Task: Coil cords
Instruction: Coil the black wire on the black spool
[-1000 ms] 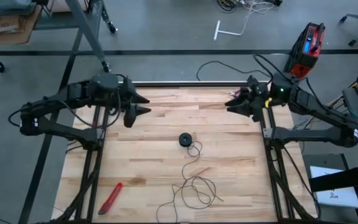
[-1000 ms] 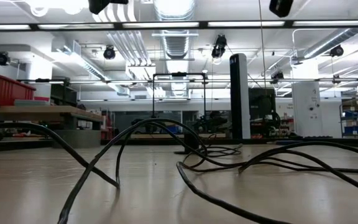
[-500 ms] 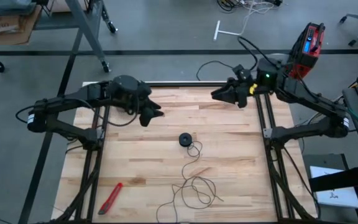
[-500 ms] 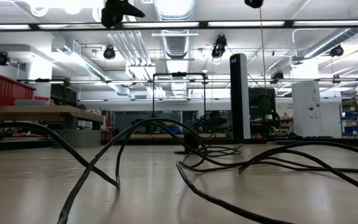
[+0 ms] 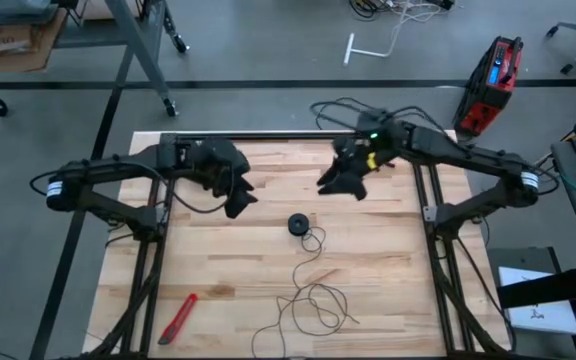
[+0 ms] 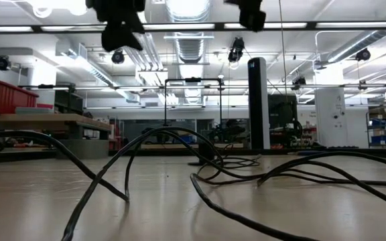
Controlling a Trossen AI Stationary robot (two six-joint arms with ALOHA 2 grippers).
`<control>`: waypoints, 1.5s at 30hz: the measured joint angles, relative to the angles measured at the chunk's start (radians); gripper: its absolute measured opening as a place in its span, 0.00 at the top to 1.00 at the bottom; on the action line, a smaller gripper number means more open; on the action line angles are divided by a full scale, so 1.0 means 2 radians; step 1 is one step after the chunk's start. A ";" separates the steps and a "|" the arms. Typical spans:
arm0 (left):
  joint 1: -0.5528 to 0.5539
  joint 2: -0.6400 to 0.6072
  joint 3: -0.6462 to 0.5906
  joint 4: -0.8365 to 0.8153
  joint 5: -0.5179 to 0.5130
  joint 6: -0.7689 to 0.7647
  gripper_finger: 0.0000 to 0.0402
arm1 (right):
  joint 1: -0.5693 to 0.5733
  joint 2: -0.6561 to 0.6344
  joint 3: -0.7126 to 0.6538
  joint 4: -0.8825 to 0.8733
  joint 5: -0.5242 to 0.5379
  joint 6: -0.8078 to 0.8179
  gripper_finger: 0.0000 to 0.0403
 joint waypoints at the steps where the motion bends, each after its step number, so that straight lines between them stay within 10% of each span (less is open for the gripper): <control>1: 0.000 -0.002 -0.011 0.000 0.000 -0.006 0.52 | 0.005 0.010 0.000 -0.007 0.000 0.006 0.49; 9: -0.002 -0.018 -0.089 0.042 0.010 -0.048 0.52 | 0.037 0.079 0.000 0.005 -0.001 -0.012 0.49; 16: -0.003 -0.045 -0.153 0.246 0.110 -0.101 0.52 | 0.052 0.110 -0.001 0.042 0.013 -0.036 0.49; 24: -0.008 -0.095 -0.231 0.553 0.064 -0.152 0.52 | 0.088 0.054 -0.001 0.097 0.196 -0.118 0.55; 35: -0.006 -0.109 -0.253 0.586 0.035 -0.161 0.52 | 0.105 0.005 0.000 0.099 0.276 -0.083 0.65; 45: -0.006 -0.087 -0.253 0.599 0.089 -0.164 0.56 | 0.115 0.005 -0.003 -0.094 0.345 0.007 0.74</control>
